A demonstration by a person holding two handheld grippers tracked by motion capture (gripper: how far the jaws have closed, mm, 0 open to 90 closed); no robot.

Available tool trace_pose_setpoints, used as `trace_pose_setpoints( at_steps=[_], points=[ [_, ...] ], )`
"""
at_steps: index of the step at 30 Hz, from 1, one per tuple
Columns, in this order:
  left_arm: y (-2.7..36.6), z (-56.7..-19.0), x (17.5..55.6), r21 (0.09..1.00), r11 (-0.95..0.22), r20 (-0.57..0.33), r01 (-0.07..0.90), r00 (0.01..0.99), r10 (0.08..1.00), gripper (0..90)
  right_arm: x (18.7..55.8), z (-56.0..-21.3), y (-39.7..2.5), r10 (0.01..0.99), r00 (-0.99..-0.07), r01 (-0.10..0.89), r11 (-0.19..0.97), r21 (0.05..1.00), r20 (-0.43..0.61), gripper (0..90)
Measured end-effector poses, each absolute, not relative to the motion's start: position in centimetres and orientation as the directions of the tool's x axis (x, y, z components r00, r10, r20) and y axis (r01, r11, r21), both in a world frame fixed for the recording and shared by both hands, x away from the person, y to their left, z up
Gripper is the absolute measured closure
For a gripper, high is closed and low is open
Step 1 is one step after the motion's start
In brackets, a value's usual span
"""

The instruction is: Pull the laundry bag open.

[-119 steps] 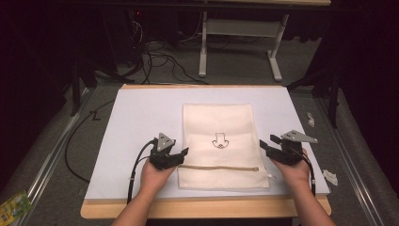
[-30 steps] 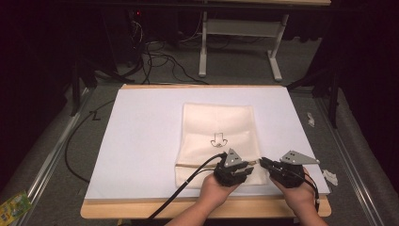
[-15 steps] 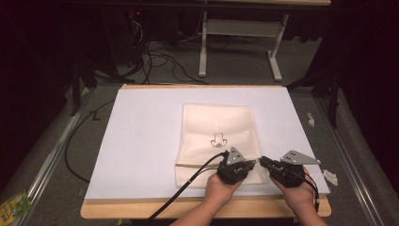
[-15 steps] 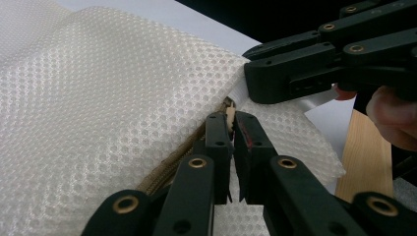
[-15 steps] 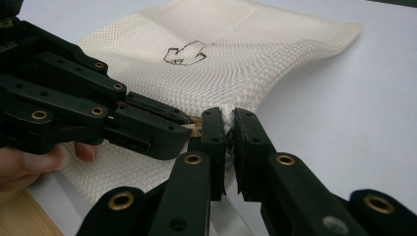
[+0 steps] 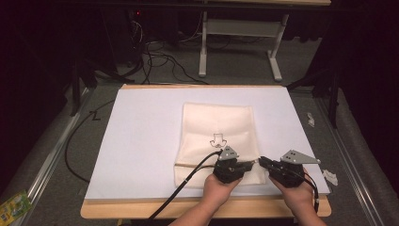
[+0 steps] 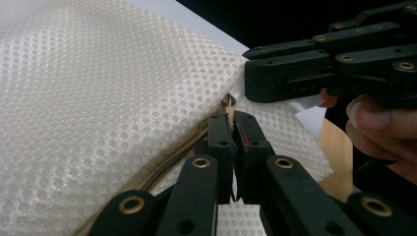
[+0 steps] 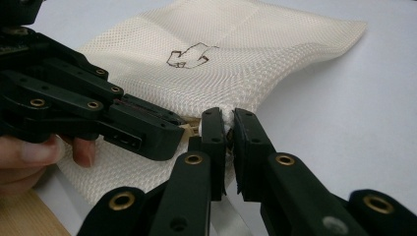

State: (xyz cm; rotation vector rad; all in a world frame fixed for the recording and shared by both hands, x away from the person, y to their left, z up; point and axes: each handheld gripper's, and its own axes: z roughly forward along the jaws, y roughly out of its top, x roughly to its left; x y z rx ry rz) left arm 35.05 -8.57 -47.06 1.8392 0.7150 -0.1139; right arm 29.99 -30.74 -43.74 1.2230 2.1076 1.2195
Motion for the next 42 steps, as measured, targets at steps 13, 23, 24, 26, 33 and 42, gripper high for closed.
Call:
trace_pose_setpoints(
  at_steps=[13,23,24,26,33,42],
  points=[
    [-6.8,-47.8,36.6,0.743,-0.126,-0.598,0.657,0.737,0.314,87.9,30.2,-43.7,-30.5,0.832,-0.548,0.490,0.233,0.840,0.088,86.0],
    [-5.9,-48.1,37.1,0.711,-0.125,-0.640,0.692,0.710,0.292,88.1,30.4,-43.8,-30.1,0.819,-0.564,0.498,0.235,0.834,0.106,86.7],
    [-5.8,-48.2,37.1,0.710,-0.124,-0.643,0.694,0.709,0.290,88.1,30.4,-43.8,-30.1,0.819,-0.564,0.499,0.238,0.833,0.103,86.7],
    [-5.8,-48.1,37.1,0.719,-0.129,-0.629,0.683,0.719,0.295,88.0,30.4,-43.8,-30.1,0.818,-0.564,0.504,0.233,0.832,0.113,86.7],
    [-6.2,-47.7,37.0,0.745,-0.127,-0.595,0.655,0.738,0.317,87.5,30.4,-43.9,-30.0,0.809,-0.575,0.497,0.227,0.838,0.122,86.7],
    [-7.0,-47.7,36.9,0.757,-0.117,-0.581,0.643,0.744,0.329,86.1,30.4,-44.0,-30.2,0.807,-0.574,0.503,0.210,0.838,0.143,86.6]
  ],
)
